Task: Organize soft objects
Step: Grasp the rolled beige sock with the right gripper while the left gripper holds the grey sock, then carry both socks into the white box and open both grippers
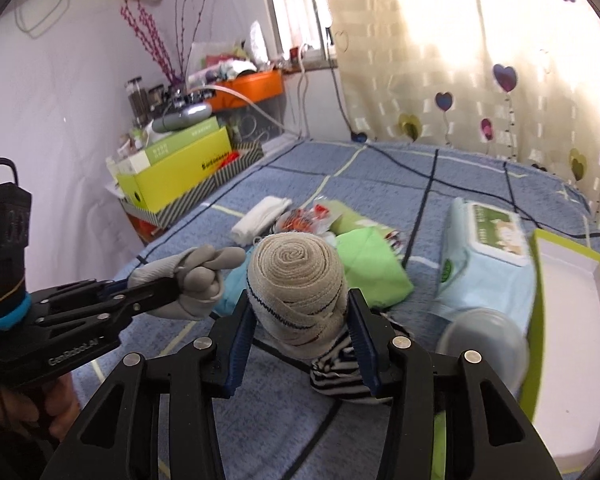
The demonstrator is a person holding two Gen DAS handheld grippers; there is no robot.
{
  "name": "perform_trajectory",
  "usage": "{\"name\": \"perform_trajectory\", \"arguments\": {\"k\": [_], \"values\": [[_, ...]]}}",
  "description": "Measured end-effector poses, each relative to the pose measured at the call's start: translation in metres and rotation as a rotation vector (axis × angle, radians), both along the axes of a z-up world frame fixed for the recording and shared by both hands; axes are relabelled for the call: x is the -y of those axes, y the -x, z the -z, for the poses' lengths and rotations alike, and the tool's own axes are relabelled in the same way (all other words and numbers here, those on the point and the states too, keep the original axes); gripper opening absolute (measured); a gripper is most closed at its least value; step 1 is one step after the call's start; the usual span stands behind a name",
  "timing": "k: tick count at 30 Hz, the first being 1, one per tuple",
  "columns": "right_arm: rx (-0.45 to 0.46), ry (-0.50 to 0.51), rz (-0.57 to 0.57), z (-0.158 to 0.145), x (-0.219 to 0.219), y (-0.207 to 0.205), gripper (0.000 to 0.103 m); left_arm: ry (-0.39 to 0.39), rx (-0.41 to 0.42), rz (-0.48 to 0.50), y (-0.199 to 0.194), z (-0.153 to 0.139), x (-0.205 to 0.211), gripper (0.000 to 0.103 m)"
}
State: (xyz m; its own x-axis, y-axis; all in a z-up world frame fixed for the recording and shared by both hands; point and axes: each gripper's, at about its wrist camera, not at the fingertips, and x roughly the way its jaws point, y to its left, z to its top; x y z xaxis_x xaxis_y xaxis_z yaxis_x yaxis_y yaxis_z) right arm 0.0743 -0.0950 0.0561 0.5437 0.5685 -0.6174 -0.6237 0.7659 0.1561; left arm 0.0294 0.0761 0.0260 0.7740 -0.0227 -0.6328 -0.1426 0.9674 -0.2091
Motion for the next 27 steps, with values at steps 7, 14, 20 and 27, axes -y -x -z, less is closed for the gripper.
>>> {"name": "perform_trajectory", "arguments": {"k": [7, 14, 20, 27], "values": [[0.041, -0.040, 0.071, -0.019, 0.042, 0.009, 0.044, -0.017, 0.030, 0.072, -0.012, -0.016, 0.032, 0.021], [0.078, -0.061, 0.172, -0.030, 0.091, 0.013, 0.044, -0.034, 0.053, 0.160, -0.023, -0.029, 0.073, 0.021], [0.086, -0.072, 0.265, -0.031, 0.136, 0.014, 0.044, -0.049, 0.063, 0.238, -0.037, -0.036, 0.110, 0.021], [0.081, -0.076, 0.372, -0.024, 0.188, 0.014, 0.044, -0.065, 0.066, 0.331, -0.053, -0.041, 0.158, 0.021]]}}
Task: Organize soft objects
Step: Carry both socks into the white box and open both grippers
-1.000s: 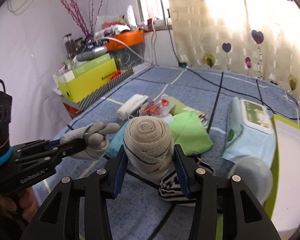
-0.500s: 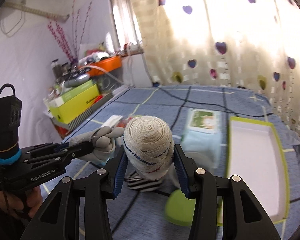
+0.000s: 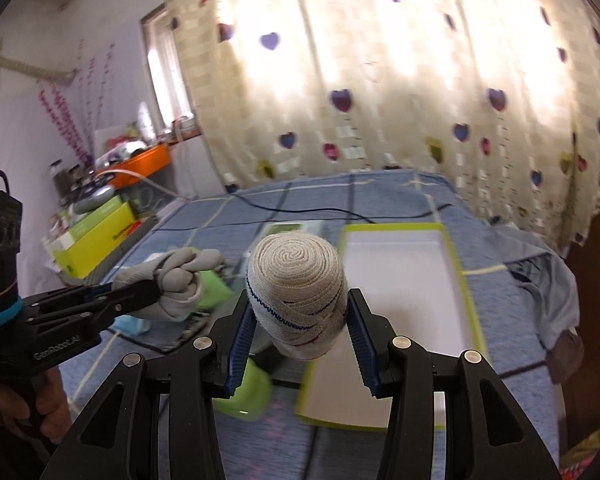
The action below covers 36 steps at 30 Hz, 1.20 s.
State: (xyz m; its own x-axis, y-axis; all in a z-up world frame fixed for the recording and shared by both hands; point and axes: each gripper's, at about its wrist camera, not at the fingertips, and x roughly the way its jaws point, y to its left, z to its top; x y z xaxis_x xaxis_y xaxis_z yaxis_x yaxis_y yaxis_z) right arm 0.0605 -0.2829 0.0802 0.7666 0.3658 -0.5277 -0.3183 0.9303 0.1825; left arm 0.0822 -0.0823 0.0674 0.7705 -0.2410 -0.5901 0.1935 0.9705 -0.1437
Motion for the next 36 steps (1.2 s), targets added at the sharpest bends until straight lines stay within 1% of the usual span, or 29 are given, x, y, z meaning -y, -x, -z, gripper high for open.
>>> {"name": "perform_trajectory", "arguments": {"k": [6, 13, 16, 25, 28, 33, 34, 35, 36], "values": [[-0.046, -0.007, 0.075, 0.016, 0.041, -0.008, 0.044, -0.016, -0.013, 0.076, -0.015, 0.000, 0.041, 0.021], [-0.091, 0.004, 0.096, 0.033, 0.061, -0.021, 0.044, -0.021, -0.062, 0.132, -0.037, 0.012, 0.080, 0.021], [-0.111, 0.013, 0.104, 0.039, 0.068, -0.029, 0.044, -0.025, -0.088, 0.149, -0.047, 0.020, 0.092, 0.021], [-0.152, 0.053, 0.100, 0.050, 0.076, -0.056, 0.045, -0.039, -0.147, 0.148, -0.075, 0.036, 0.112, 0.021], [-0.160, 0.057, 0.096, 0.052, 0.077, -0.063, 0.045, -0.018, -0.172, 0.162, -0.085, 0.042, 0.117, 0.021], [-0.172, 0.065, 0.097, 0.055, 0.079, -0.070, 0.045, -0.014, -0.185, 0.182, -0.095, 0.048, 0.124, 0.026], [-0.174, 0.068, 0.097, 0.055, 0.079, -0.071, 0.045, -0.013, -0.186, 0.185, -0.096, 0.049, 0.125, 0.029], [-0.176, 0.070, 0.099, 0.055, 0.079, -0.072, 0.045, -0.010, -0.185, 0.184, -0.097, 0.049, 0.124, 0.036], [-0.176, 0.070, 0.102, 0.056, 0.080, -0.073, 0.045, -0.006, -0.182, 0.183, -0.098, 0.050, 0.124, 0.040]]}}
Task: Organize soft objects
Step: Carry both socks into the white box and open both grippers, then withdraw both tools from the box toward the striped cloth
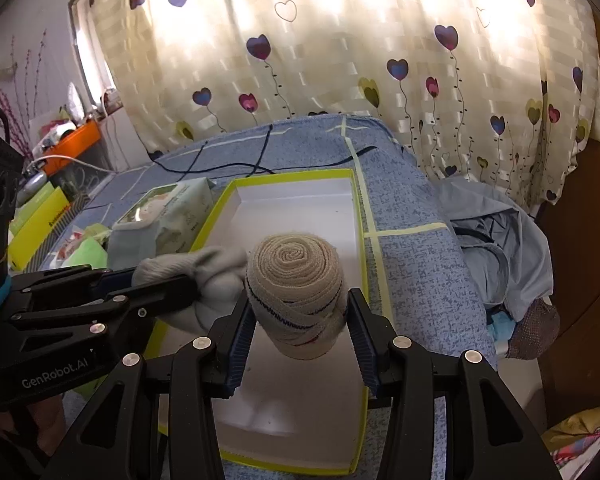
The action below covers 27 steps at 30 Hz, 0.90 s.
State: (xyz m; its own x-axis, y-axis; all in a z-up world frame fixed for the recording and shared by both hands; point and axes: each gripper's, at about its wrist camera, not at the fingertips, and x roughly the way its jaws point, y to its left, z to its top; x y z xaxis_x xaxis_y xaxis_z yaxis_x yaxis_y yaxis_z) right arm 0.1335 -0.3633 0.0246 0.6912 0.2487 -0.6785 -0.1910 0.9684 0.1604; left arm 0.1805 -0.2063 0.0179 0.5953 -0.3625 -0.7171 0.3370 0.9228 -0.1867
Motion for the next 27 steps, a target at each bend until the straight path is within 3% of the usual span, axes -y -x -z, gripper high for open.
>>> {"name": "perform_trajectory", "arguments": {"k": [1, 11, 12, 14, 15, 16, 27], "values": [[-0.002, 0.001, 0.002, 0.001, 0.001, -0.001, 0.045, 0.006, 0.004, 0.000, -0.001, 0.000, -0.001, 0.044], [-0.029, 0.025, 0.003, 0.005, -0.004, -0.015, 0.045, 0.036, 0.051, -0.025, 0.009, -0.015, -0.016, 0.045], [-0.028, 0.029, 0.002, 0.004, -0.005, -0.019, 0.048, 0.036, 0.059, -0.028, 0.011, -0.018, -0.019, 0.045], [-0.031, 0.035, 0.001, 0.003, -0.008, -0.026, 0.060, 0.040, 0.070, -0.033, 0.015, -0.021, -0.023, 0.045], [-0.024, 0.040, 0.003, 0.001, -0.010, -0.029, 0.072, 0.045, 0.072, -0.035, 0.016, -0.023, -0.026, 0.045], [-0.010, 0.044, 0.004, -0.001, -0.011, -0.029, 0.075, 0.048, 0.075, -0.038, 0.018, -0.024, -0.028, 0.045], [0.067, 0.003, -0.002, -0.019, -0.014, -0.014, 0.075, 0.077, 0.102, -0.069, 0.036, -0.035, -0.055, 0.045]]}}
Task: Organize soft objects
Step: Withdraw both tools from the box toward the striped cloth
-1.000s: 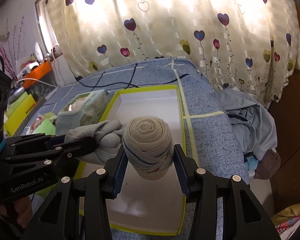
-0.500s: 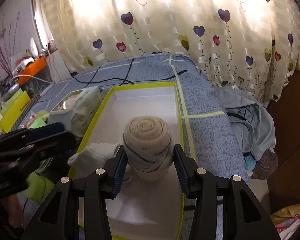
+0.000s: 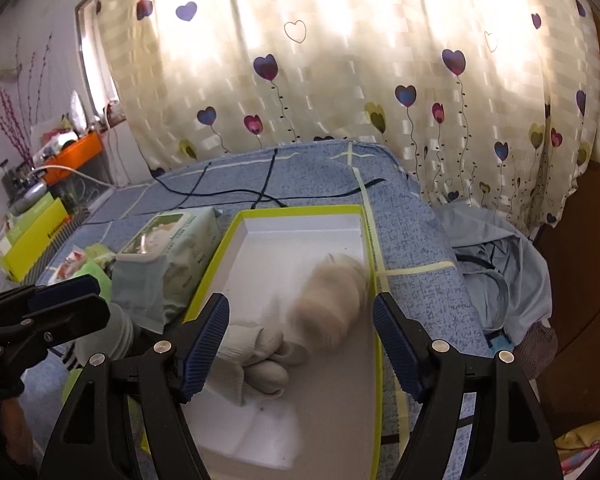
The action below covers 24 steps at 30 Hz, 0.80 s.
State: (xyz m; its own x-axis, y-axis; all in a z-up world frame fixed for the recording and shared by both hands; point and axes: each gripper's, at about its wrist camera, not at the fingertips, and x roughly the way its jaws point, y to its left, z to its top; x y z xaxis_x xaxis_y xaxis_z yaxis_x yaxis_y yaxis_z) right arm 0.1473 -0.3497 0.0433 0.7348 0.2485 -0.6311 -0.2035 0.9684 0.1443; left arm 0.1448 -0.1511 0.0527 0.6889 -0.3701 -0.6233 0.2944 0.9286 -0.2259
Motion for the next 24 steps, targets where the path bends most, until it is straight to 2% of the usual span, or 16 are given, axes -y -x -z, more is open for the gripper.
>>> {"name": "perform_trajectory", "arguments": {"k": [18, 24], "values": [[0.055, -0.010, -0.087, -0.030, -0.042, 0.050, 0.075, -0.018, 0.031, -0.085, 0.040, -0.005, -0.049, 0.045], [0.065, 0.007, -0.160, -0.034, -0.068, 0.066, 0.075, -0.012, 0.024, -0.118, 0.054, 0.000, -0.070, 0.045]]}}
